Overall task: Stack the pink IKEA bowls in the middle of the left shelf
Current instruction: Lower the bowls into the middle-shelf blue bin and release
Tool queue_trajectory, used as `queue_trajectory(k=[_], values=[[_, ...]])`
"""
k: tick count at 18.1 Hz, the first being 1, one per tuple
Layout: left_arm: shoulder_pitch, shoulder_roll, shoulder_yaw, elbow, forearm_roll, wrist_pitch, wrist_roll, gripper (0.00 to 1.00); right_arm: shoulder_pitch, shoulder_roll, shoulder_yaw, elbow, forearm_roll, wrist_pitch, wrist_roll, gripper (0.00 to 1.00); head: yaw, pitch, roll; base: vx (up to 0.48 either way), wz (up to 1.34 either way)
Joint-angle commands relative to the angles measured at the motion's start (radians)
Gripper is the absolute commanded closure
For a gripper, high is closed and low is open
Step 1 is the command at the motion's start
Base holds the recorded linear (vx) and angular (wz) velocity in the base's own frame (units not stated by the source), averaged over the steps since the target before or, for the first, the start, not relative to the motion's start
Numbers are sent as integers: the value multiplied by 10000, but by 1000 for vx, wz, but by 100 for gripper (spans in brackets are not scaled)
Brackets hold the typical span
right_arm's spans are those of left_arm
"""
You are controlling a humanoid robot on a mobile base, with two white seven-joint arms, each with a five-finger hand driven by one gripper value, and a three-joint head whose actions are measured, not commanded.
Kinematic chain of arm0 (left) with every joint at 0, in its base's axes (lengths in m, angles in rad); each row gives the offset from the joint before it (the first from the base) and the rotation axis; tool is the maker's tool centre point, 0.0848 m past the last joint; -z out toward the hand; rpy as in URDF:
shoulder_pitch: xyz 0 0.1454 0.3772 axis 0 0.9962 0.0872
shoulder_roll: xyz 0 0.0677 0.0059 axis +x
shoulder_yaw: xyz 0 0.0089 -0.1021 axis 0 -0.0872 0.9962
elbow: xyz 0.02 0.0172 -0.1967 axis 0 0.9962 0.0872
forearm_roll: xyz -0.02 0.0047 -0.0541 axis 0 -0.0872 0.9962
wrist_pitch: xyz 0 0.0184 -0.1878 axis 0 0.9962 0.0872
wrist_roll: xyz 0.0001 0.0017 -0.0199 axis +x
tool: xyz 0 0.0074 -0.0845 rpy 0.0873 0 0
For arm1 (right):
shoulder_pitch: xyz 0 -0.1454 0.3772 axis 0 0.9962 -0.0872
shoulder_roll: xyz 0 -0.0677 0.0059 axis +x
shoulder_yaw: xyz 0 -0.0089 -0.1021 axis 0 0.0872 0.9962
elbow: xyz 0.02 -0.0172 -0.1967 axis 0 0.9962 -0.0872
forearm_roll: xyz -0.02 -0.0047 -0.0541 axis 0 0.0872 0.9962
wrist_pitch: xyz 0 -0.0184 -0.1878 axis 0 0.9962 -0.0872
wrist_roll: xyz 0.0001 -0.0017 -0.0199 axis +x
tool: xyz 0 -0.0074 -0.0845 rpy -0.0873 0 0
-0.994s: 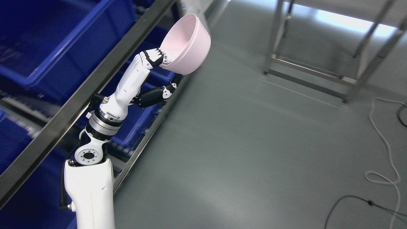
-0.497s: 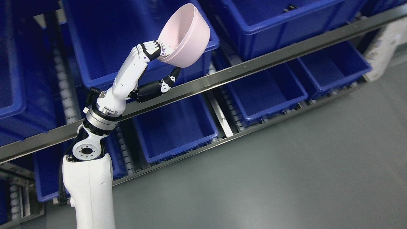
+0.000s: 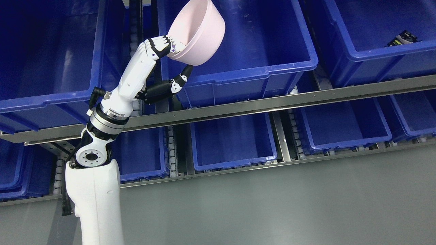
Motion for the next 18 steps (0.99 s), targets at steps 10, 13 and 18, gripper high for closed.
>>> queue_trajectory(k=[10, 13, 18], values=[[-2867, 175, -694, 868, -1148, 950, -815, 85, 2, -175, -46, -174, -15, 8, 1, 0, 0, -1, 0, 29, 53], [-3636, 175, -1353, 2477, -2254, 2286, -1385, 85, 2, -175, -46, -174, -15, 8, 1, 0, 0, -1, 0, -9, 14], [-5032, 505, -2274, 5792, -3820, 2948, -1386, 84, 2, -175, -46, -174, -15, 8, 1, 0, 0, -2, 0, 0, 0]])
